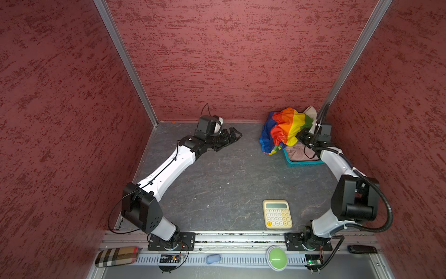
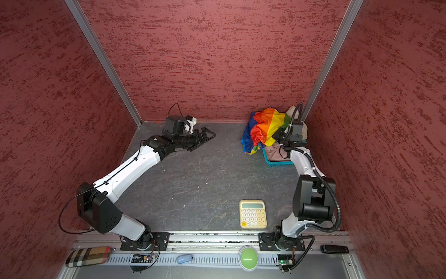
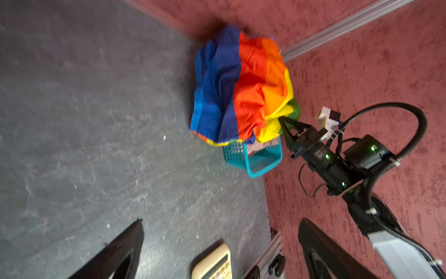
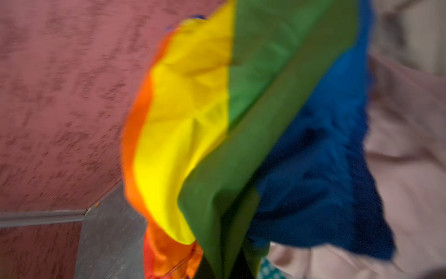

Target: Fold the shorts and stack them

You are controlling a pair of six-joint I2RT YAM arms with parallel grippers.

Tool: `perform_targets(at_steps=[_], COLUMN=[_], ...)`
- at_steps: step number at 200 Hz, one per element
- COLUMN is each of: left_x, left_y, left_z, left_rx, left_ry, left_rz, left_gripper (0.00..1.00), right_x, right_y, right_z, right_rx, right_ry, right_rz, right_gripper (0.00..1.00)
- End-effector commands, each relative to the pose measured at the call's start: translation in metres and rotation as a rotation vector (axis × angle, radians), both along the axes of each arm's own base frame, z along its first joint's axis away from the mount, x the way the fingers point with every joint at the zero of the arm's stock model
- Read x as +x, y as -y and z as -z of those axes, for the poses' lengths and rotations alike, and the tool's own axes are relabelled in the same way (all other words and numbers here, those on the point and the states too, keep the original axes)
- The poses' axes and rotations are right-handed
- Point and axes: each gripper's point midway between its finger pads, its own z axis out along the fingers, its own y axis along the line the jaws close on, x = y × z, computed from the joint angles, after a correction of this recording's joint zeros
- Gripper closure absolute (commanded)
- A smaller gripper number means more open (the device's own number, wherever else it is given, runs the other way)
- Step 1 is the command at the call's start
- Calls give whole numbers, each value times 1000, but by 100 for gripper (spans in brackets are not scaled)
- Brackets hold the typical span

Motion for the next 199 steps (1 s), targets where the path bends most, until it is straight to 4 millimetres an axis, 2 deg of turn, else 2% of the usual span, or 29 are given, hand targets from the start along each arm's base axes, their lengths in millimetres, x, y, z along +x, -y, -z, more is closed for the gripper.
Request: perform_targets(at_steps=[1, 7, 16, 17, 18, 19, 21, 27, 28, 32, 40, 53, 60, 69, 73, 78, 90, 94, 110, 123, 137, 154, 164, 178, 199], left_x=[14, 16, 17, 17, 16, 16, 16, 15, 14, 13, 9, 2, -1, -6, -8, -10, -14, -15, -18, -20, -23, -24, -24, -23, -20], left_y=[-25, -31, -41, -43, -43, -45, -47, -56, -58, -64, -79, -105, -119, -133, -138, -142, -149, -151, -155, -158, -162, -165, -164, -158, -139], left_z=[-54, -65, -79, -81, -82, -84, -87, -94, -95, -98, -104, -108, -107, -104, -103, -101, -93, -89, -74, -65, -56, -41, -30, -13, 14], left_rx=[-16, -29, -43, -44, -45, -47, -49, -49, -49, -46, -44, -48, -59, -82, -92, -100, -99, -95, -87, -89, -83, -76, -81, -107, -134], left_ry=[127, 143, 160, 162, 165, 167, 169, 180, 181, 185, 199, 216, 221, 223, 223, 224, 205, 195, 141, 103, 82, 48, 21, -27, -91], left_rz=[-51, -66, -84, -86, -86, -88, -92, -105, -108, -122, -153, -215, -251, -285, -296, -302, -313, -315, -313, -306, -305, -308, -304, -288, -242], left_gripper=[1, 1, 1, 1, 1, 1, 1, 1, 1, 1, 1, 1, 1, 1, 1, 0, 1, 1, 1, 1, 0, 1, 1, 1, 1], right_x=[-7, -12, -27, -27, -32, -32, -40, -56, -58, -67, -75, -65, -49, -25, -14, 1, 30, 36, 49, 45, 31, 12, -1, -20, -44], right_y=[-103, -140, -199, -199, -211, -211, -230, -262, -266, -279, -291, -290, -283, -273, -267, -259, -240, -235, -223, -220, -220, -211, -204, -194, -191], right_z=[-127, -145, -183, -183, -192, -192, -203, -226, -225, -240, -258, -265, -256, -229, -216, -194, -140, -125, -67, -37, -21, -14, -1, 25, 70], right_rx=[-79, -85, -101, -101, -109, -109, -126, -173, -184, -220, -258, -217, -194, -168, -160, -150, -124, -119, -126, -132, -127, -142, -170, -209, -182], right_ry=[256, 291, 371, 371, 391, 391, 419, 475, 473, 509, 546, 539, 502, 413, 371, 310, 173, 140, 18, -52, -78, -81, -110, -166, -237], right_rz=[-198, -281, -424, -424, -458, -458, -509, -589, -600, -623, -634, -619, -600, -573, -555, -529, -474, -465, -432, -441, -464, -457, -452, -439, -448], right_gripper=[100, 100, 100, 100, 100, 100, 100, 100, 100, 100, 100, 100, 100, 100, 96, 92, 89, 84, 48, 24, 2, 1, 1, 1, 1])
